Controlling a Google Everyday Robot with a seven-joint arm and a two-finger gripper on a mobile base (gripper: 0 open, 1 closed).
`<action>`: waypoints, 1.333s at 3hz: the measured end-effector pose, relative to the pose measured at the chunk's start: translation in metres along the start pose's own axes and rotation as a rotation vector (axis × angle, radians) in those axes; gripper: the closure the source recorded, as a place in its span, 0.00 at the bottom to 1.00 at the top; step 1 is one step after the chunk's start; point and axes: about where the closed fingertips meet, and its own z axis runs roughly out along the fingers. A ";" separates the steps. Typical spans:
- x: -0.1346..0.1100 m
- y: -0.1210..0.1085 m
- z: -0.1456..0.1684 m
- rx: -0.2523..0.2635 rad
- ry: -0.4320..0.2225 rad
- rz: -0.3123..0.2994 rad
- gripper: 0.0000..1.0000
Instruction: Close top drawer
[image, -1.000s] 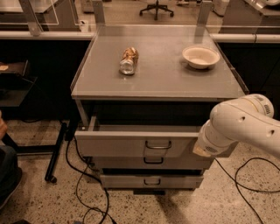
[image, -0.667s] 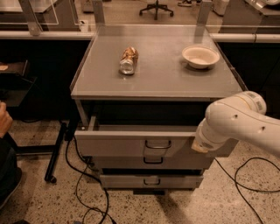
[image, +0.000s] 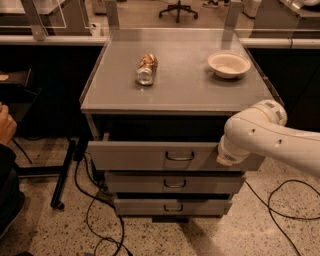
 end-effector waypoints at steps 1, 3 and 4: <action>-0.001 -0.005 0.003 0.014 0.003 0.004 1.00; -0.015 -0.035 0.024 0.081 0.006 0.024 1.00; -0.013 -0.033 0.023 0.081 0.006 0.025 1.00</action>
Offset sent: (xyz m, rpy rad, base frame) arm 0.0821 -0.0056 -0.0094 -0.0607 -0.1252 -0.0648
